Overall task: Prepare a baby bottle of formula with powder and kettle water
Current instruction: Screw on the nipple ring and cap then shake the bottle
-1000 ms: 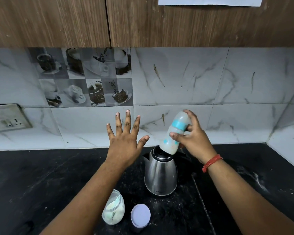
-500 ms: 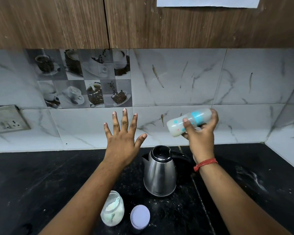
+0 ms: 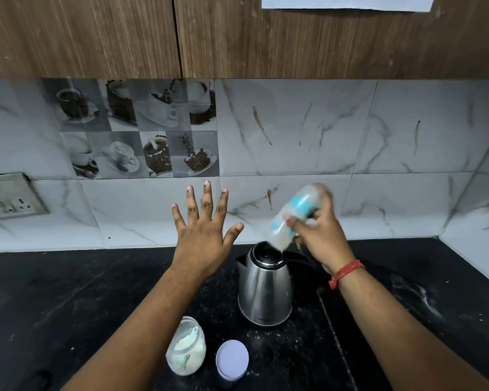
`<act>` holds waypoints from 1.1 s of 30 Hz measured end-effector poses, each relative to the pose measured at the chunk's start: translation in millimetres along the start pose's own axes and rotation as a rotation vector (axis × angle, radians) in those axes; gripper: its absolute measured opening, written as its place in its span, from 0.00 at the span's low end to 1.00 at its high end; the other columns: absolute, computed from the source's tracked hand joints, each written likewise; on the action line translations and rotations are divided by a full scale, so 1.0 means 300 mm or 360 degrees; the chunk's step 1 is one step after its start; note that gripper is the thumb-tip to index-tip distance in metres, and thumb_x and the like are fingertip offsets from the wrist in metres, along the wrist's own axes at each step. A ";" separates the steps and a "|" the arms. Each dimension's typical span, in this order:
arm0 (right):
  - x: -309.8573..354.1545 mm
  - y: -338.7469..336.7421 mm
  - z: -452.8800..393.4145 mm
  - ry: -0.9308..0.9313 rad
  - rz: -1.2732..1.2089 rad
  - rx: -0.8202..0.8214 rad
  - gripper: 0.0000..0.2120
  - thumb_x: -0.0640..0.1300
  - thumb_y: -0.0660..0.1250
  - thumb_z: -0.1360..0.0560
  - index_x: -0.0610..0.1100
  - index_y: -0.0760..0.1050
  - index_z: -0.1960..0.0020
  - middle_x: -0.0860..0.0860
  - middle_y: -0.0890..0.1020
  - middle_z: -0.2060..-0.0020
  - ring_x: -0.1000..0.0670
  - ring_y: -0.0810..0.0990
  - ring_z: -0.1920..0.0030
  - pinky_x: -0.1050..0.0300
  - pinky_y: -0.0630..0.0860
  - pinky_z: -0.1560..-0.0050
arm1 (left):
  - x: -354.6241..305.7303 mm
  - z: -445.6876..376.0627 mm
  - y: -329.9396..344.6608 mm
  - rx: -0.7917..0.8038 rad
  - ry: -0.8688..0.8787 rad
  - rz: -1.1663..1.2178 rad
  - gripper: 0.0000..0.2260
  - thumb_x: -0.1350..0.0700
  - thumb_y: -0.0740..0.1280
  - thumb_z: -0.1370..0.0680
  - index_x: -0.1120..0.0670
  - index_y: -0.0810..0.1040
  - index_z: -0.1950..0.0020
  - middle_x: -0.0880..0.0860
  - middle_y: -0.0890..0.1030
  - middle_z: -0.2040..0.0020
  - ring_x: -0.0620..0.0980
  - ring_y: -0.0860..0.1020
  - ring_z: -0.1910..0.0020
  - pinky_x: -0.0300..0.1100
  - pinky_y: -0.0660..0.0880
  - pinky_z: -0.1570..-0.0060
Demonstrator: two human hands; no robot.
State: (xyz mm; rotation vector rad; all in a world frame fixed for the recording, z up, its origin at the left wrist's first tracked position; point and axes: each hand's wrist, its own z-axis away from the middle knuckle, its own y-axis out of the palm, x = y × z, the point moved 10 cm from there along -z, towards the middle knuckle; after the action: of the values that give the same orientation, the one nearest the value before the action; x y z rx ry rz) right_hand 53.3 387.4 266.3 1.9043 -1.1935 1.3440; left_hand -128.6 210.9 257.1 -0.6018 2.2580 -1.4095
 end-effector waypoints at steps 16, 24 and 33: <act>-0.004 -0.029 0.009 -0.0027 -0.0061 -0.0149 0.41 0.40 0.77 0.27 0.62 0.58 0.25 0.46 0.80 0.44 0.50 0.86 0.51 0.43 0.85 0.52 | -0.013 -0.012 0.013 0.0012 0.0005 -0.0004 0.35 0.29 0.33 0.23 0.42 0.31 0.19 0.53 0.28 0.18 0.60 0.27 0.21 0.68 0.36 0.23; 0.018 0.003 -0.005 -0.0033 0.0087 -0.0006 0.39 0.41 0.77 0.27 0.61 0.59 0.26 0.46 0.81 0.47 0.52 0.86 0.55 0.50 0.85 0.56 | -0.016 -0.003 0.009 0.0006 0.0022 -0.0003 0.35 0.29 0.33 0.23 0.42 0.30 0.20 0.53 0.28 0.18 0.60 0.27 0.21 0.68 0.36 0.23; 0.006 -0.023 -0.012 -0.0011 -0.0049 -0.0116 0.39 0.40 0.78 0.27 0.60 0.60 0.26 0.42 0.81 0.44 0.50 0.87 0.53 0.47 0.86 0.57 | -0.020 -0.010 0.002 0.0018 0.0030 -0.0014 0.36 0.29 0.32 0.24 0.42 0.31 0.19 0.52 0.28 0.19 0.60 0.27 0.21 0.69 0.36 0.23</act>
State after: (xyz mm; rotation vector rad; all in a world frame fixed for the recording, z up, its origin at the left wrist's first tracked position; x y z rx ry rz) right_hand 57.9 392.9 270.0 1.8705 -1.1950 1.2618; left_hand -125.5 216.7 258.5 -0.5981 2.2631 -1.4367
